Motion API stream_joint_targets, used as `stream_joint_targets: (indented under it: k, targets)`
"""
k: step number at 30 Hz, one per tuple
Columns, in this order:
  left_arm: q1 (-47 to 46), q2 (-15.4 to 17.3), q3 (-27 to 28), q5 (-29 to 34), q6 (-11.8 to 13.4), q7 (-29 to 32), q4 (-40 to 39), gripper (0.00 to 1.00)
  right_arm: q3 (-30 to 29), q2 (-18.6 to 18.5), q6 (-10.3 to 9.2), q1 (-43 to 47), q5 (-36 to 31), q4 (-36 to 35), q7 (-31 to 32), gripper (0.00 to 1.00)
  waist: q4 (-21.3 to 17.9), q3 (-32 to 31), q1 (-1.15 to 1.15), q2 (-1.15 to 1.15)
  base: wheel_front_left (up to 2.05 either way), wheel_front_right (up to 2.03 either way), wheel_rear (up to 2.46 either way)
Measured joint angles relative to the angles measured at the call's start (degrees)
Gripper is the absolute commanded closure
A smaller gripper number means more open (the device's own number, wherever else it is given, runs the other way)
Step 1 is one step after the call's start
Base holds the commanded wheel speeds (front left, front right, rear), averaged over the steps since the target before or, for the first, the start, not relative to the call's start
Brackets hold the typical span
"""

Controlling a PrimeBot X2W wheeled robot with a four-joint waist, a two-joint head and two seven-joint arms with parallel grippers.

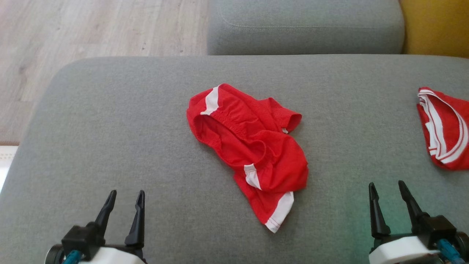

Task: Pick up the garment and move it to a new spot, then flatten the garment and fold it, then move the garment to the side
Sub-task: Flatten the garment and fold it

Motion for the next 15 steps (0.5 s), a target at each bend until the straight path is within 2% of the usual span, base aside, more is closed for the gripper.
stream_joint_targets:
  k: [4,7,10,15]
  targets:
    - [-0.4,-0.3,-0.2,0.3,-0.4,0.0,0.1,0.00,0.2,0.0,0.00,-0.1,0.1,0.1,0.0,0.00,-0.7,0.4,0.00,0.00,0.00,0.00,0.00]
    - [-1.9,-0.5,-2.5,1.0,-0.9,0.0,0.2,0.00,0.8,0.0,0.00,-0.3,0.1,0.0,0.0,0.00,-1.4,1.2,0.00,0.00,0.00,0.00,0.00]
    - [-6.7,-0.6,-7.9,1.6,-1.0,0.0,1.1,0.00,1.4,0.0,0.00,-1.2,0.5,0.0,0.0,0.00,-2.5,2.2,0.00,0.00,0.00,0.00,0.00]
    - [-18.7,-0.4,-20.2,1.5,-1.0,2.1,8.8,0.00,2.0,0.0,0.00,-3.3,1.1,-0.5,0.0,0.00,-4.8,4.0,0.00,0.00,0.00,0.00,0.00]
